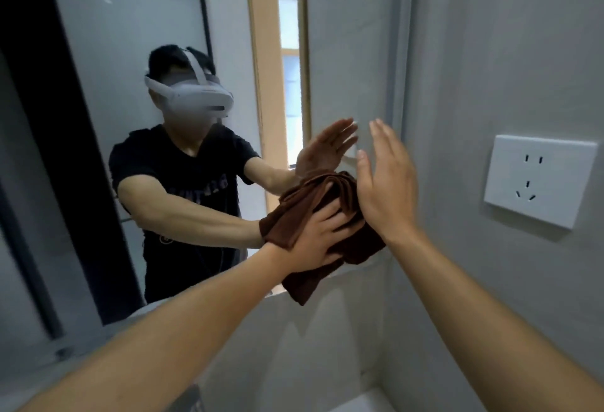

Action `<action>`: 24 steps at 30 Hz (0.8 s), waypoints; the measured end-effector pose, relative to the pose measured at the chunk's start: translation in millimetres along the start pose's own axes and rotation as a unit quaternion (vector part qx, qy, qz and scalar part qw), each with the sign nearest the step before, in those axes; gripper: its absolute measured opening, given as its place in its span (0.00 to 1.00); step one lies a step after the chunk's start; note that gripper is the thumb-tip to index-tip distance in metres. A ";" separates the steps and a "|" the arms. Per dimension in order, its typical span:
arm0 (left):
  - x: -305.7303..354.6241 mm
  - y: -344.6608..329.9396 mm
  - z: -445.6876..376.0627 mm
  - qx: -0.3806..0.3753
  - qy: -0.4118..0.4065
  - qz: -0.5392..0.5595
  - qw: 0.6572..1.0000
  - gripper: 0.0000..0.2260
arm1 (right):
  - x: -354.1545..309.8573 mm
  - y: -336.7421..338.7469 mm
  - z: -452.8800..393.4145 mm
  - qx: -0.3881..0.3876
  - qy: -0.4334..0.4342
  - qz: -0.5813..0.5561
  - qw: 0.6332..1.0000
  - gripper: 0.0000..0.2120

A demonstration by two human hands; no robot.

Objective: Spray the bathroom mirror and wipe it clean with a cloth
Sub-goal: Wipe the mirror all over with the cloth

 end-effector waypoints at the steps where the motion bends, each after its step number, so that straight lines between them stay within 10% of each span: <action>1: -19.4 10.5 -16.2 0.019 0.010 -0.003 1.000 0.32 | -4.9 4.1 -8.3 0.013 0.006 -0.004 1.000 0.25; 12: -236.4 139.3 -193.1 0.079 0.234 -0.197 0.949 0.35 | -42.1 42.9 -98.2 0.107 0.063 -0.056 0.991 0.25; 19: -241.4 170.5 -195.8 0.180 0.320 0.087 0.926 0.28 | -92.3 20.2 -159.4 0.087 0.098 -0.160 0.978 0.23; 24: -278.0 197.7 -182.5 0.234 0.472 0.348 0.775 0.24 | -126.5 -18.4 -195.2 0.095 0.071 -0.083 0.990 0.28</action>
Point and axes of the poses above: each hand's wrist, its own z-axis away from the middle knuckle, its own y-axis out of the back of the hand, x = y × z, the point moved 5 cm from there along -z, towards the middle knuckle, and after that the axes turned 12 degrees about x, right-handed, at the moved point
